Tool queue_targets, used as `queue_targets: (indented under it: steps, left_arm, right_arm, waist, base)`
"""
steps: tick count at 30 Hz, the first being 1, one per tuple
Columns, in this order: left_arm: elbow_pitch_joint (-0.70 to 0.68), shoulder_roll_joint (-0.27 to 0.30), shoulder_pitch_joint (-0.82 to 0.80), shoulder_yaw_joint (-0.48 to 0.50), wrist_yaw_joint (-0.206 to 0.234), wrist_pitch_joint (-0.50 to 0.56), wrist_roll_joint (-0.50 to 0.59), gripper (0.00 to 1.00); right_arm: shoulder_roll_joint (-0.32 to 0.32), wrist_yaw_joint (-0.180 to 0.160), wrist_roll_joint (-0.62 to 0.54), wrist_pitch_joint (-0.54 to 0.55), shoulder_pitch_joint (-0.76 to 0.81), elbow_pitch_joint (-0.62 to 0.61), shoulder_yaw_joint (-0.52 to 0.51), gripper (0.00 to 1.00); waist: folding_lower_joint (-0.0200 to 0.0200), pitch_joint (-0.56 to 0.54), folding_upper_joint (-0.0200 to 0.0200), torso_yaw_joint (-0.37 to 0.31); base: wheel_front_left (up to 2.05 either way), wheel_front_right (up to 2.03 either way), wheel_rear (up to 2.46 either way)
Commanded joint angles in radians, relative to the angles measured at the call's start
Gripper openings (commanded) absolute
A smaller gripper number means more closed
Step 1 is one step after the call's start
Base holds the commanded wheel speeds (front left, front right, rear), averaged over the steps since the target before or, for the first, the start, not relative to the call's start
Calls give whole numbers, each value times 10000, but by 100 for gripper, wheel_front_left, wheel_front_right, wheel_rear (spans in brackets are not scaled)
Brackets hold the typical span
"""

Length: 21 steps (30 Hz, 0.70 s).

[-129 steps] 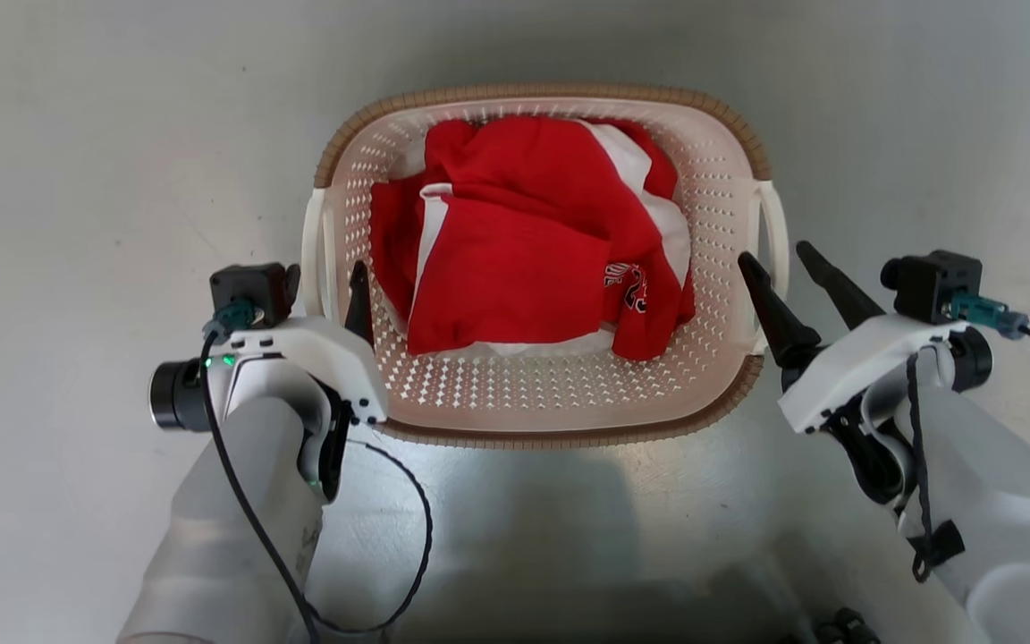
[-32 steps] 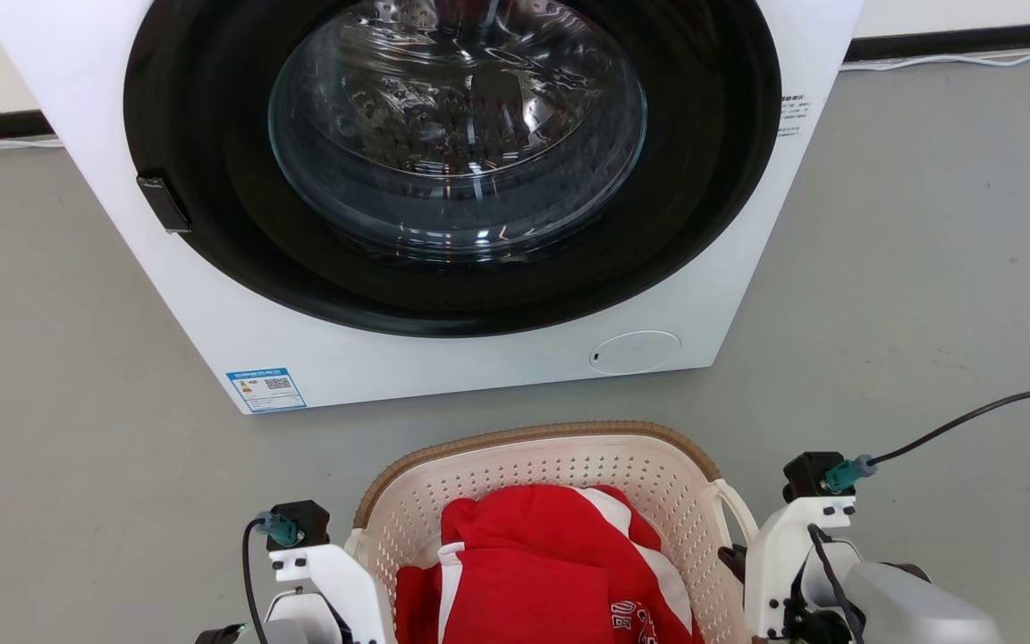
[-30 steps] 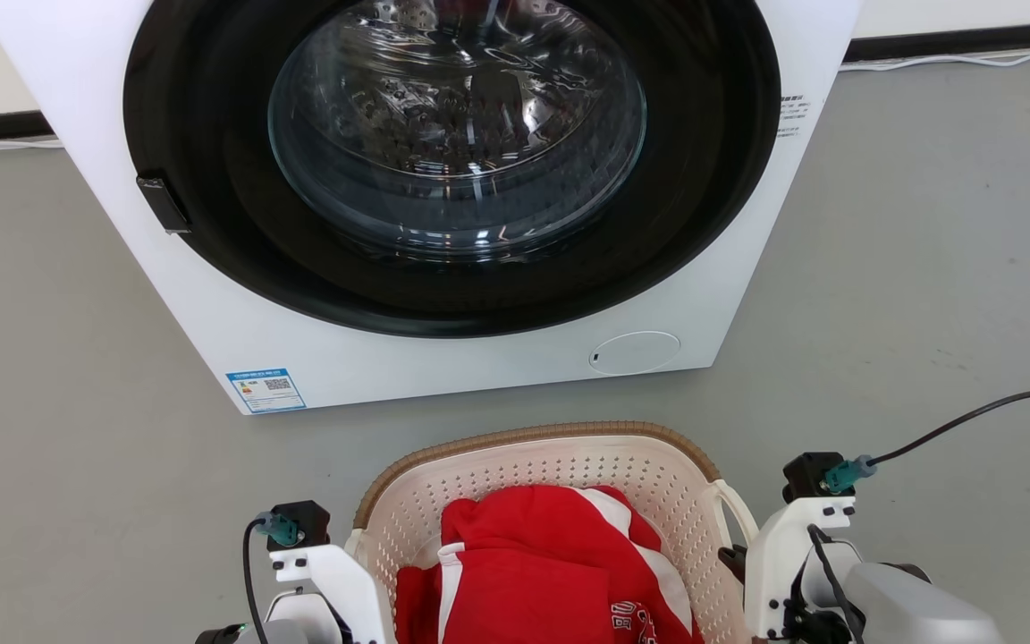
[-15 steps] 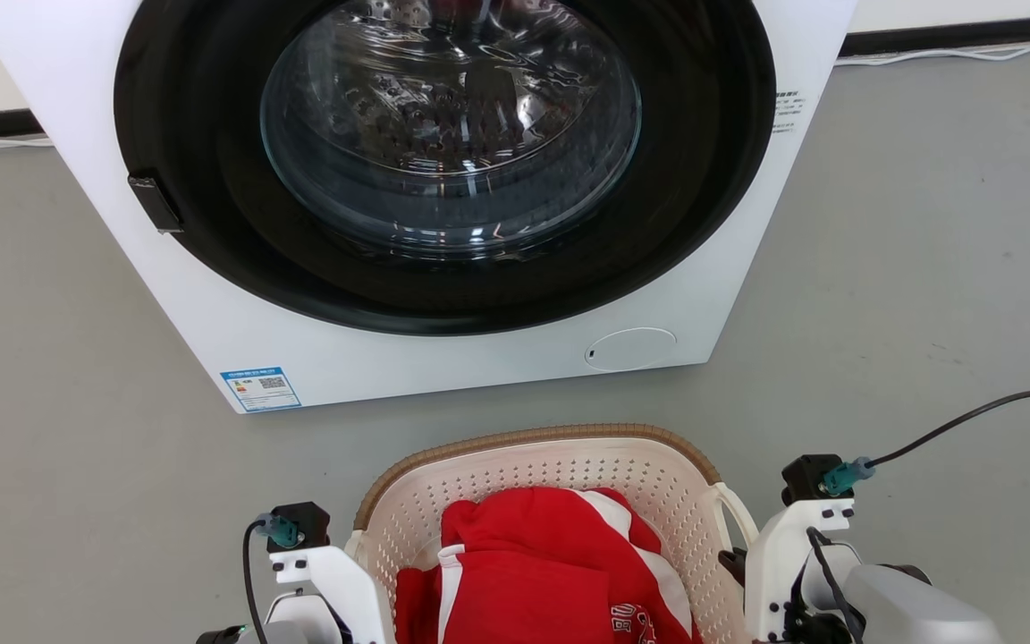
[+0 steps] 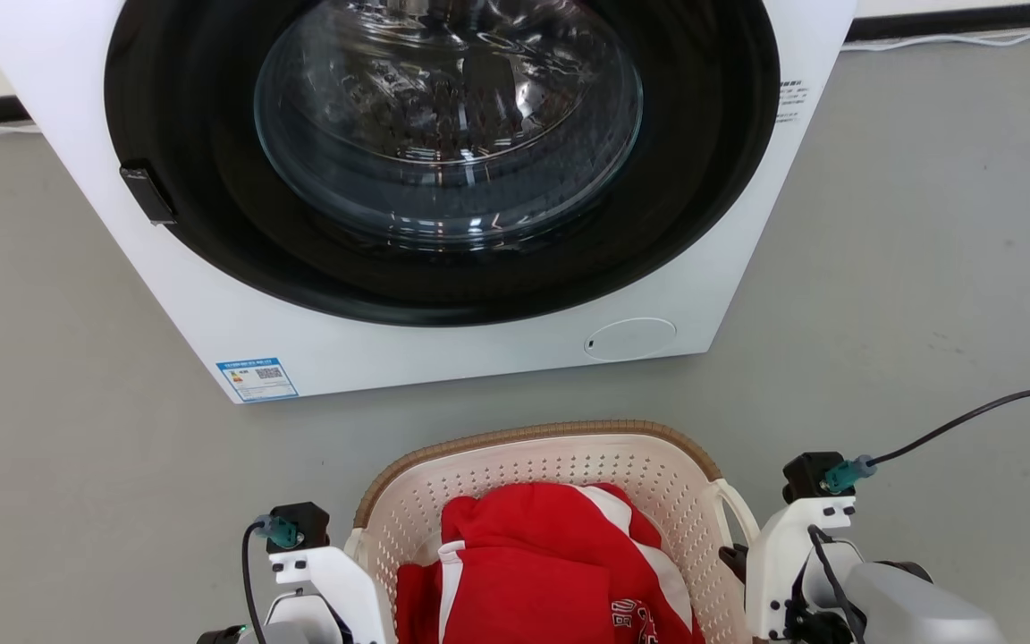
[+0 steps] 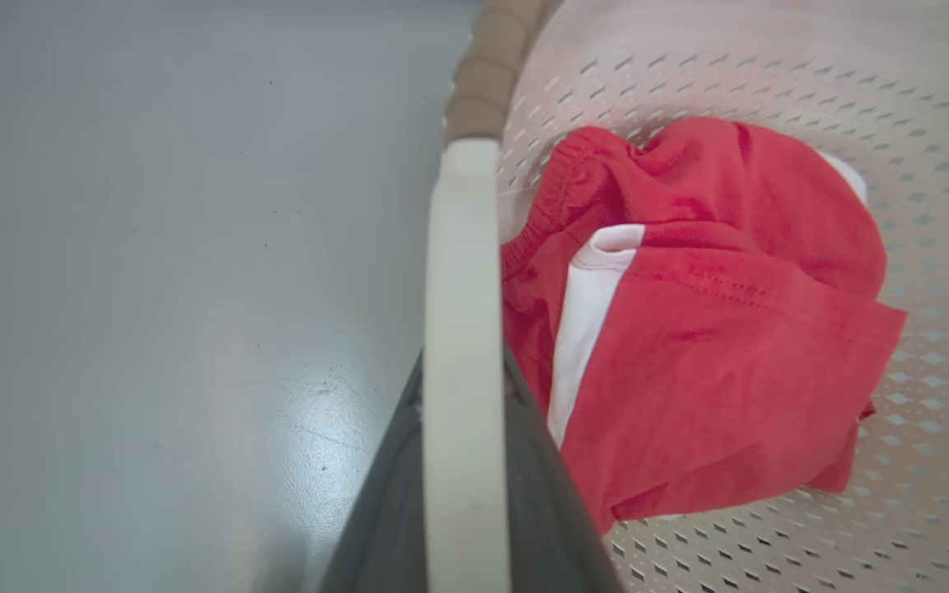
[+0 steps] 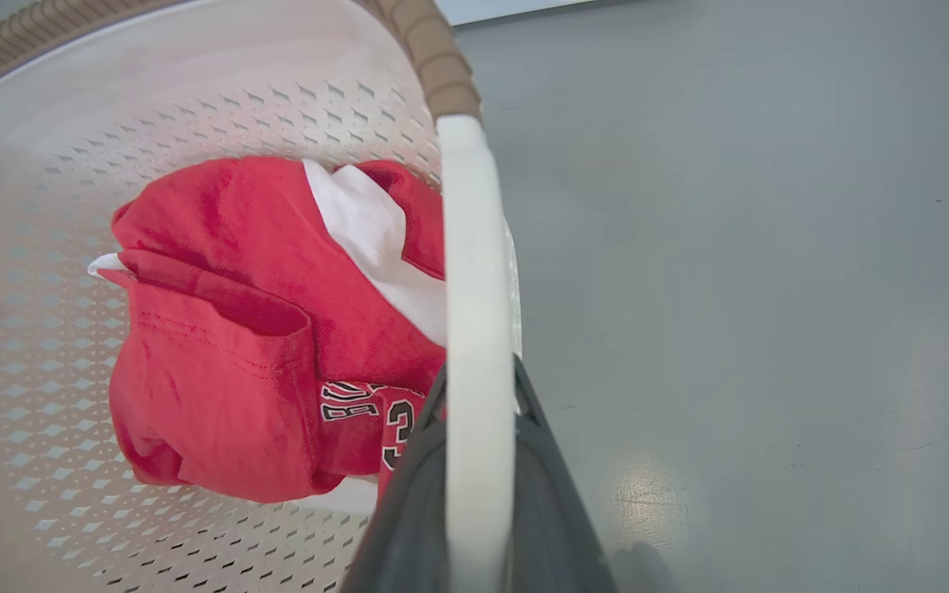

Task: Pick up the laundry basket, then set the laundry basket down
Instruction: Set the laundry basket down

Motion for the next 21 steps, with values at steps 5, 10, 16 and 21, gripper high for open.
queue_targets:
  steps: [5, 10, 16, 21]
  left_arm:
    - [-100, 187, -272, 99, -5, -291, -140, 0]
    - [-135, 187, -479, -43, 94, -584, -145, 0]
    - [-178, 187, -962, -227, 194, -1059, -64, 0]
    - [-211, 187, -1333, -351, 359, -1356, -73, 0]
  right_arm:
    - [-221, 73, 74, -309, -287, -128, 23, 0]
    - [-339, 73, 38, -432, -440, -229, 42, 0]
    - [-530, 73, -95, -783, -746, -389, 65, 0]
    - [-670, 73, -74, -1186, -962, -521, 71, 0]
  waist:
    - [0, 312, 0, 10]
    - [0, 766, 0, -1]
    - [0, 1499, 0, 16]
    - [0, 2104, 0, 30]
  base:
    - [0, 0, 0]
    - [0, 0, 0]
    - [0, 0, 0]
    - [0, 0, 0]
